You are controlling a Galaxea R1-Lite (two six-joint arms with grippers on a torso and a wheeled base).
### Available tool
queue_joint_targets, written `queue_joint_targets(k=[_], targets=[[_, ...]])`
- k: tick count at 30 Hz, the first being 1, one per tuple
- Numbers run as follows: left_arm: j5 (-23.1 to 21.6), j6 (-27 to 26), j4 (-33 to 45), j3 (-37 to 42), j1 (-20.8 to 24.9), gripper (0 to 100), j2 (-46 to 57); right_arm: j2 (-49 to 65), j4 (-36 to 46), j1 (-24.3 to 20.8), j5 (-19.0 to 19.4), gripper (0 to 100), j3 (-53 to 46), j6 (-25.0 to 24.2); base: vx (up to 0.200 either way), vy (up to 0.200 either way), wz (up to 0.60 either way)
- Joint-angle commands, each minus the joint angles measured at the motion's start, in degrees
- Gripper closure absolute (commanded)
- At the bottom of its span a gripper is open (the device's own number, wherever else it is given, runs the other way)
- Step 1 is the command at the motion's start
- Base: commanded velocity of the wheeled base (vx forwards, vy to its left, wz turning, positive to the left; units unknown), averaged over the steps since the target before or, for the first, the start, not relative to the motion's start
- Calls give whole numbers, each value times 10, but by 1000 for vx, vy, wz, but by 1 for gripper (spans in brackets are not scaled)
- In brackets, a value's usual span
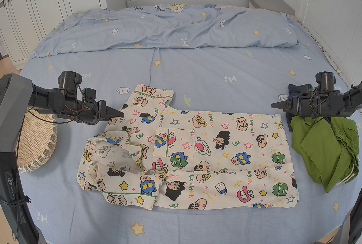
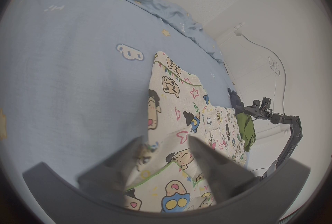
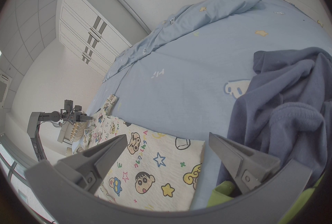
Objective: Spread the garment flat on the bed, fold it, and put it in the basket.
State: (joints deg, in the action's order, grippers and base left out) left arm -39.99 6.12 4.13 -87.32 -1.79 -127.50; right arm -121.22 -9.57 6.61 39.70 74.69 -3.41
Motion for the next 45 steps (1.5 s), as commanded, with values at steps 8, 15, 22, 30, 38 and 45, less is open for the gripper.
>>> queue_joint_targets(k=[8,15,22,30,38,45], targets=[[0,33,-4,-42,-2,0,-1,18,-1,-1,0,0,-11,0,0,0,0],[1,93,-3,-128,6,0,-49,40,-14,-1,0,0,-31,0,0,0,0],[2,94,0,-153,21,0,-77,52,-26,-2,0,0,-42,-1,0,0,0],[12,93,31,-175,22,0,-81,59,-28,-1,1,0,-46,-1,0,0,0],[13,91,44,-169,18,0,-83,64,-34,-1,1,0,-52,-1,0,0,0],[13,89,47,-168,21,0,-91,64,-35,-3,1,0,-53,-1,0,0,0]])
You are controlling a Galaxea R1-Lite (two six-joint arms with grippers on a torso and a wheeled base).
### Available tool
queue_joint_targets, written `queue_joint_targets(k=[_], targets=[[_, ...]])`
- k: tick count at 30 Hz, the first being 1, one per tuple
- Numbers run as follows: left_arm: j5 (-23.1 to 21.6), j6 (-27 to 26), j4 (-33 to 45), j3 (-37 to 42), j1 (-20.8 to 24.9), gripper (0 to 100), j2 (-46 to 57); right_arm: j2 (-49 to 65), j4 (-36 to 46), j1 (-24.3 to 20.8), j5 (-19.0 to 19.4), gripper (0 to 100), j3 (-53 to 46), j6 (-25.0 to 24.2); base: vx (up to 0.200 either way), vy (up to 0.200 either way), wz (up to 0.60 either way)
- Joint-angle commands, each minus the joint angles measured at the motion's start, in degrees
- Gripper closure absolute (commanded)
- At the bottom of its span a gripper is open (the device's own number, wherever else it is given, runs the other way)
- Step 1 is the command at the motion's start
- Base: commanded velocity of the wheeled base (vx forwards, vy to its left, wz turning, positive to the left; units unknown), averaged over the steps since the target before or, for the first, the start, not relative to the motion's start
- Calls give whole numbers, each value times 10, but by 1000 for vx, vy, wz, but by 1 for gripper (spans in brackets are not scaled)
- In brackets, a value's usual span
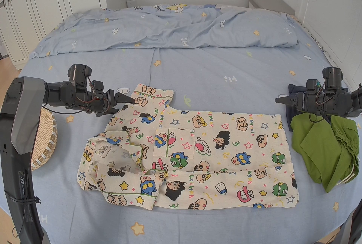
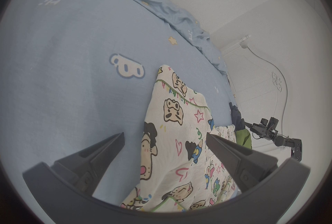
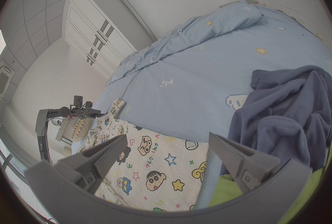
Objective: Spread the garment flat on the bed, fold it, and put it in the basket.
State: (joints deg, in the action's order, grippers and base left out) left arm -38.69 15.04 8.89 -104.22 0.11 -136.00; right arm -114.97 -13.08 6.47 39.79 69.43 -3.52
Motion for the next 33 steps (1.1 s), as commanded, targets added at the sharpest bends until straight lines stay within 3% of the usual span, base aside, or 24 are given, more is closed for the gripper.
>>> queue_joint_targets(k=[1,12,13,33], targets=[[0,0,0,1,3,0,-6,1,0,-1,0,0,-1,1,0,0,0],[0,0,1,1,5,0,-9,2,0,-1,0,0,-2,1,0,0,0],[0,0,1,1,5,100,-9,2,0,-1,0,0,-2,1,0,0,0],[-1,1,-1,-4,2,100,-2,-4,2,2,-1,0,4,-2,0,0,0]])
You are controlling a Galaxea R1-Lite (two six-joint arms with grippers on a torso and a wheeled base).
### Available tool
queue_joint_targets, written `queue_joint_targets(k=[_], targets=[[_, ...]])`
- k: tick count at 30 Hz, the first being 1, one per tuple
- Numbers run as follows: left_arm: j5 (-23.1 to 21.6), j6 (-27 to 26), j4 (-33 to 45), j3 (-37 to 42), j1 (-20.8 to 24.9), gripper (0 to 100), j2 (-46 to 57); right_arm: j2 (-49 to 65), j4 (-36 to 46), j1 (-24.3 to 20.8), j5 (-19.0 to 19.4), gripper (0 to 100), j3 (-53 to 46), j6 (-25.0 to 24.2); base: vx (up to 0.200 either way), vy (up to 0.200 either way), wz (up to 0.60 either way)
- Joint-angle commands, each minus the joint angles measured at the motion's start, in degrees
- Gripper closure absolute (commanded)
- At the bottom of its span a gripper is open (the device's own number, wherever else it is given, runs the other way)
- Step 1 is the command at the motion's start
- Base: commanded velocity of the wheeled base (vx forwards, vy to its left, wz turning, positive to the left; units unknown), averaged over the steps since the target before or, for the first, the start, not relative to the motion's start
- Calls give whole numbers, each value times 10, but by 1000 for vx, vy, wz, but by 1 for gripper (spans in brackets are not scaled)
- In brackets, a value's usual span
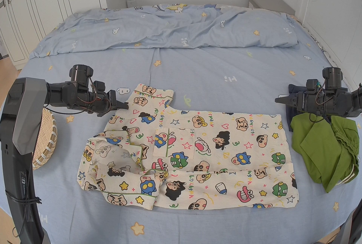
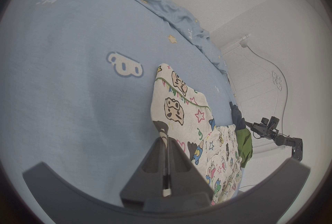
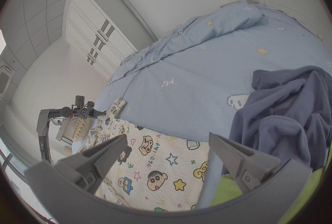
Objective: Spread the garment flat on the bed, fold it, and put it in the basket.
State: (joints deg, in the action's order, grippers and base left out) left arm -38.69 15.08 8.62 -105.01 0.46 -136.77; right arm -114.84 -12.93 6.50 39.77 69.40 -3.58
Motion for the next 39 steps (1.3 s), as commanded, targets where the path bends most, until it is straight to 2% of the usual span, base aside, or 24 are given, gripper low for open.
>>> queue_joint_targets(k=[1,8,13,36,37,39], targets=[[-1,0,2,4,-2,100,5,-6,1,2,0,0,5,-1,0,0,0],[-1,-1,3,7,-3,100,9,-51,5,2,-2,0,25,-2,0,0,0],[-1,-1,3,7,-3,100,10,-98,4,-5,-21,0,43,-1,0,0,0],[0,-1,3,7,-5,100,12,-116,-34,-10,-21,0,39,-4,0,0,0],[0,-1,3,7,-5,100,12,-116,-34,-10,-21,100,40,-4,0,0,0],[0,-1,3,7,-5,100,12,-116,-34,-10,-21,100,40,-4,0,0,0]])
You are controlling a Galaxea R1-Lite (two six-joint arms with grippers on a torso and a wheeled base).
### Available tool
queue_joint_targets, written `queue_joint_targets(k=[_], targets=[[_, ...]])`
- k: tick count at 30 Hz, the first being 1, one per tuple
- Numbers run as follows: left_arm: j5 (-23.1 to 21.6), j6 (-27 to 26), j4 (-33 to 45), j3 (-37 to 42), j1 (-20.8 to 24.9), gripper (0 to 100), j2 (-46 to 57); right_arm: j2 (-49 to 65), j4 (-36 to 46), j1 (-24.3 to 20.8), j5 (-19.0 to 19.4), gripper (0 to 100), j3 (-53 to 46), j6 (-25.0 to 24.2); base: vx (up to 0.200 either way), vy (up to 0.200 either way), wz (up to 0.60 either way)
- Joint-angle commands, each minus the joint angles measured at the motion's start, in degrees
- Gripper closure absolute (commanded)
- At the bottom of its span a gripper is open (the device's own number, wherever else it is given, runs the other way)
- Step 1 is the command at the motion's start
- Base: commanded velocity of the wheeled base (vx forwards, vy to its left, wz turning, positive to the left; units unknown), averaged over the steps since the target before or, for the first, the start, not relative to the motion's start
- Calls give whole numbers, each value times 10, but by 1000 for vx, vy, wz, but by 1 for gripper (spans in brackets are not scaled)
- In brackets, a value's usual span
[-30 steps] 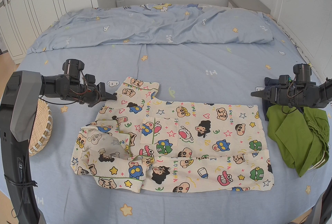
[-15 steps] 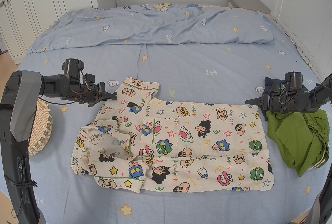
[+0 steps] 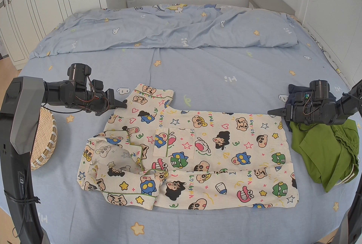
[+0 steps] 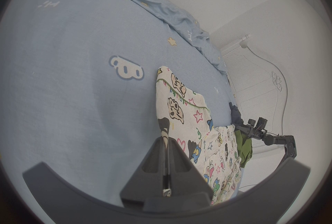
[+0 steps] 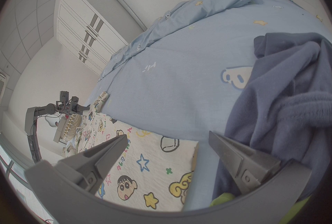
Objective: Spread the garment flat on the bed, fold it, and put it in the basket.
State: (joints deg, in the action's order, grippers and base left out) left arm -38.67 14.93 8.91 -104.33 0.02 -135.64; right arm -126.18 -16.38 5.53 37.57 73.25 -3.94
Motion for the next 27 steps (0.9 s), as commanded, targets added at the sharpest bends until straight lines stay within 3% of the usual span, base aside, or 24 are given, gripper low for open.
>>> queue_joint_targets(k=[1,17,27], targets=[[0,1,1,0,0,100,0,-2,-1,1,0,100,1,0,0,0,0],[-1,2,1,4,-1,100,10,1,-1,4,1,100,-1,-1,0,0,0],[-8,3,-2,52,-3,100,51,56,-1,6,16,100,-46,0,0,0,0]])
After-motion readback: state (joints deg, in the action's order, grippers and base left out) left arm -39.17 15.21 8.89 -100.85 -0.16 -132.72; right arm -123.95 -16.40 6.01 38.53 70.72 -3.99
